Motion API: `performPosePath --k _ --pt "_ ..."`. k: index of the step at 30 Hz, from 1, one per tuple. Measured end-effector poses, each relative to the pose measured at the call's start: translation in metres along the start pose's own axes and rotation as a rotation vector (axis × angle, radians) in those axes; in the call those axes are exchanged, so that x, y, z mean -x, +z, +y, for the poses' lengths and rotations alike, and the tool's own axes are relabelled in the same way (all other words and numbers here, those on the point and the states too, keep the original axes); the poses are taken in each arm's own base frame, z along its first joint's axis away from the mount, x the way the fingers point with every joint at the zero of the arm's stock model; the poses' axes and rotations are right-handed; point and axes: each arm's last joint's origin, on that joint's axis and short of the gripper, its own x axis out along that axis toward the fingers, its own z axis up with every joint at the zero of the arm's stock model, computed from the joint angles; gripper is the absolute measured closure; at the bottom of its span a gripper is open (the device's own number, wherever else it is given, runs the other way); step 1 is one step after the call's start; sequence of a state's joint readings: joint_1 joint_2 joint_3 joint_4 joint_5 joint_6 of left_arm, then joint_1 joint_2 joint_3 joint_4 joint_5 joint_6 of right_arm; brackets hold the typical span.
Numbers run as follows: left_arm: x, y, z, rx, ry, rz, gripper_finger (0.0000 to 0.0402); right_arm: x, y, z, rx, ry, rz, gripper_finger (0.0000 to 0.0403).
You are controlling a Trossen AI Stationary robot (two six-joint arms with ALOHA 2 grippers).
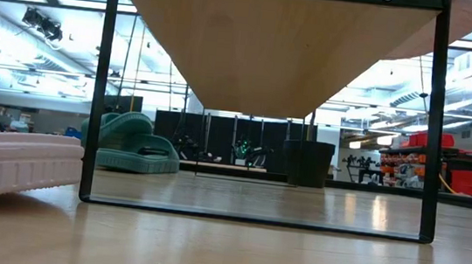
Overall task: Pick and place slides into the shelf
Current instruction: Put the pink slide on the shelf
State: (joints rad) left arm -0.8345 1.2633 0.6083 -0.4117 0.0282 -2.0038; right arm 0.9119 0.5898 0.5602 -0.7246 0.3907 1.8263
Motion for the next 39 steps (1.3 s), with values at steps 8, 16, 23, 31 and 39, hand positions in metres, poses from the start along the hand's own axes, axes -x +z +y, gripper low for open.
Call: performPosePath --k 8,16,23,31,39 --pt "-0.0018 0.0022 0.0014 0.02 -0.018 -0.035 0.0213 0.0 0.0 0.0 -0.013 0.0 -0.001 0.0245" --pt "-0.0018 0.0023 0.002 0.015 -0.019 -0.047 0.0213 0.0 -0.0003 0.0014 -0.021 0.014 0.002 0.0245" --pt "-0.0019 0.0034 0.0009 0.015 -0.048 -0.088 0.0212 0.0 -0.0003 0.0014 -0.02 0.014 0.002 0.0245" --pt "-0.0019 0.0035 0.0007 0.016 -0.05 -0.091 0.0239 0.0 0.0003 0.0015 -0.018 0.019 -0.018 0.0245" --pt "-0.0019 0.0042 0.0027 0.016 -0.027 -0.093 0.0344 0.0 0.001 0.0012 -0.009 0.02 -0.04 0.0245"
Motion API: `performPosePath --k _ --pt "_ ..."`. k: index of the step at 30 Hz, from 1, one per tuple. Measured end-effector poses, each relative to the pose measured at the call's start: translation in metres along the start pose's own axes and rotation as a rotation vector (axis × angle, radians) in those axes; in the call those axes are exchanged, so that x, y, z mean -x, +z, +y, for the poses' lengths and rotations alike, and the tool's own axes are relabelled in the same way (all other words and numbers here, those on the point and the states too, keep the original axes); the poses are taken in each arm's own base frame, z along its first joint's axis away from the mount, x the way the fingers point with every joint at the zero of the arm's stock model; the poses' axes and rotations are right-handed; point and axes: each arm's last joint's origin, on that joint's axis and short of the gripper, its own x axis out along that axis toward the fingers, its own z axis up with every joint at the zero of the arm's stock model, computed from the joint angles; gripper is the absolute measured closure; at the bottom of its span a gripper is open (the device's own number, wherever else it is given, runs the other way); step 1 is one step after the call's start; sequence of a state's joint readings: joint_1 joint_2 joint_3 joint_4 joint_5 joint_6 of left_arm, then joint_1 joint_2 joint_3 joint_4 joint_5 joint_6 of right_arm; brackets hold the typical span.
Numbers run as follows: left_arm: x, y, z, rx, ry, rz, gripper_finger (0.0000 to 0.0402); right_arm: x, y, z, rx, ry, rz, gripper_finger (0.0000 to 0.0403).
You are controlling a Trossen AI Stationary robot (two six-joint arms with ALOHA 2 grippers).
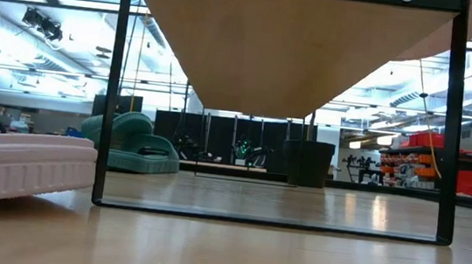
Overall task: Pick and place slides into the shelf
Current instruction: Put the pink slide on the shelf
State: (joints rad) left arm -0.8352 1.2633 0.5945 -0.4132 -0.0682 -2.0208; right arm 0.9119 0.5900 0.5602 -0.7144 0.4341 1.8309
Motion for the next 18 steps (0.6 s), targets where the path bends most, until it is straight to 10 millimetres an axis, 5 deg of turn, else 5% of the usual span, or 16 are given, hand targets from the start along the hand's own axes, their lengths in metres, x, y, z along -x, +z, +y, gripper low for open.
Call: performPosePath --k 3,18 --pt "0.0 0.0 0.002 0.001 0.022 0.01 0.039 0.0 0.0 -0.001 0.005 -0.007 -0.008 0.0245" --pt "0.024 -0.001 0.008 -0.008 0.038 0.126 0.04 0.0 0.003 -0.004 0.084 -0.03 -0.07 0.0245"
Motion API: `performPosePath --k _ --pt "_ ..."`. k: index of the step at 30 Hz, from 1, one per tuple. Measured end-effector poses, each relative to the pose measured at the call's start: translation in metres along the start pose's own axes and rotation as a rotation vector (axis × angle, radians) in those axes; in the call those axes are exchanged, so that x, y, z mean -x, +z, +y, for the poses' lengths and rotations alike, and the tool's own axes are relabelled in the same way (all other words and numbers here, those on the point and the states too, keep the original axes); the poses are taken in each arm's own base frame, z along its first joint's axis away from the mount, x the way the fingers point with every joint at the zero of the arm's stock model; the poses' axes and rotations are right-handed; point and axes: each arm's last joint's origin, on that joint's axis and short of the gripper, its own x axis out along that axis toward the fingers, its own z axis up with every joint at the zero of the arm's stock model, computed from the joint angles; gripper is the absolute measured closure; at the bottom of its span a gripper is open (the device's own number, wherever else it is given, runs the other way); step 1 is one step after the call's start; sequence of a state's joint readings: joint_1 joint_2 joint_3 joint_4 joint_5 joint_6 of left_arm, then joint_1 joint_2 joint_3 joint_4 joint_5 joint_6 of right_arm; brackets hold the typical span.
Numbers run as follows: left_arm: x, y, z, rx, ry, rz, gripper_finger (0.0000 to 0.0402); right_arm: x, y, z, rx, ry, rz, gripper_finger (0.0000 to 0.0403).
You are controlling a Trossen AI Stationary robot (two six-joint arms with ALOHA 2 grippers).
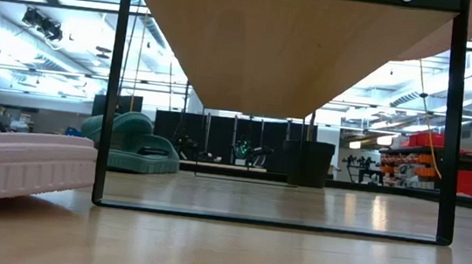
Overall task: Pick and place slides into the shelf
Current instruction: Put the pink slide on the shelf
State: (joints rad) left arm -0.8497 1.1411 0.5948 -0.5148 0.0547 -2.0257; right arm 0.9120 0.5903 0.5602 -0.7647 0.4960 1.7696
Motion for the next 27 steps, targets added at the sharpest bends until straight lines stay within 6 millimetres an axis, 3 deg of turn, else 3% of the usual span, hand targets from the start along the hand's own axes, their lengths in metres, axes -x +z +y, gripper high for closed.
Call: performPosePath --k 6,14,22,27 --pt "0.02 -0.001 0.002 -0.01 -0.111 -0.04 0.0379 0.0 0.001 0.0 0.02 0.005 -0.026 0.0245" --pt "0.028 0.0 0.025 0.056 0.005 -0.145 0.0337 0.0 0.001 0.0 0.02 0.011 -0.05 0.0245" --pt "0.044 0.0 0.019 0.053 -0.281 -0.325 0.0342 -0.002 0.001 0.001 0.019 0.006 -0.082 0.0245" --pt "0.063 0.005 0.007 0.054 -0.631 -0.647 0.0354 -0.004 0.0 0.002 0.0 0.002 -0.091 0.0245"
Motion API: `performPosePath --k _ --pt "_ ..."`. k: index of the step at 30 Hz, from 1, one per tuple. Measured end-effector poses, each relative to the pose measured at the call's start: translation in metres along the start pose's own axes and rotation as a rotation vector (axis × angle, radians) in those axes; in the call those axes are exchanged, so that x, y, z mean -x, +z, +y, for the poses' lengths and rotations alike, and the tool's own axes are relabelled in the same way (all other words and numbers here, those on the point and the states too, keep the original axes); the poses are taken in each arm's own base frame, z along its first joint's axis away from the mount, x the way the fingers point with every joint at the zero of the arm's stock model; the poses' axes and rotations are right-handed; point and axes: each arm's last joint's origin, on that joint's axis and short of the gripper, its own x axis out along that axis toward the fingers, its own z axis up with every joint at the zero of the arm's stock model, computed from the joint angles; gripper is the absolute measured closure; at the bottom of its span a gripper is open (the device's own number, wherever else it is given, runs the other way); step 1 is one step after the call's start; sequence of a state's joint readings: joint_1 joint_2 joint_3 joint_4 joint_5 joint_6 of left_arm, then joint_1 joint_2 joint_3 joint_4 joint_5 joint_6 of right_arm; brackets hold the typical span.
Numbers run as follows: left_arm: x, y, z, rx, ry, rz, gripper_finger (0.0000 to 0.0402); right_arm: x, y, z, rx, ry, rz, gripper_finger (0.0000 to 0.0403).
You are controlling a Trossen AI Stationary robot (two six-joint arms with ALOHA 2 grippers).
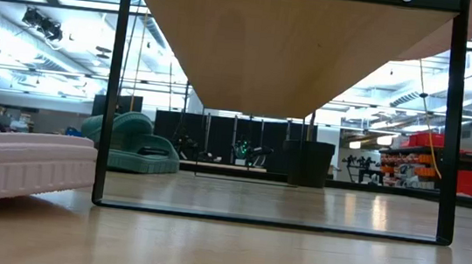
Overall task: Pick and place slides into the shelf
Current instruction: Put the pink slide on the shelf
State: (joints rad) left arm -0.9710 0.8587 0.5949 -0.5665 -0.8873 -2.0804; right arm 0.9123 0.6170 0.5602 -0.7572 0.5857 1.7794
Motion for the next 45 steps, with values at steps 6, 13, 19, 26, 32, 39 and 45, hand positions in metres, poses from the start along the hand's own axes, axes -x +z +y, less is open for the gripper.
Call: performPosePath --k 6,13,19,26,32,39,45 --pt "0.006 0.005 -0.007 -0.046 -0.118 -0.127 0.0368 0.0 0.0 0.0 -0.022 0.003 -0.002 0.0245" --pt "0.019 -0.006 -0.012 -0.07 -0.228 -0.117 0.0396 0.0 0.0 0.001 -0.03 0.005 -0.002 0.0245" --pt "0.025 -0.009 -0.006 -0.075 -0.223 -0.077 0.0397 0.0 0.001 0.001 -0.008 0.009 -0.023 0.0245" --pt "0.03 -0.011 0.001 -0.036 -0.213 -0.035 0.0398 0.0 0.001 0.001 -0.002 0.014 -0.05 0.0245" --pt "0.02 -0.019 0.022 0.05 -0.186 0.066 0.0399 0.0 0.001 0.001 -0.009 0.015 -0.049 0.0245" --pt "-0.001 -0.025 0.063 0.221 -0.322 0.148 0.04 0.0 0.001 0.004 -0.056 0.041 -0.043 0.0245" --pt "-0.006 -0.026 0.08 0.201 -0.255 0.282 0.04 0.0 0.0 0.009 -0.094 0.09 -0.031 0.0245"
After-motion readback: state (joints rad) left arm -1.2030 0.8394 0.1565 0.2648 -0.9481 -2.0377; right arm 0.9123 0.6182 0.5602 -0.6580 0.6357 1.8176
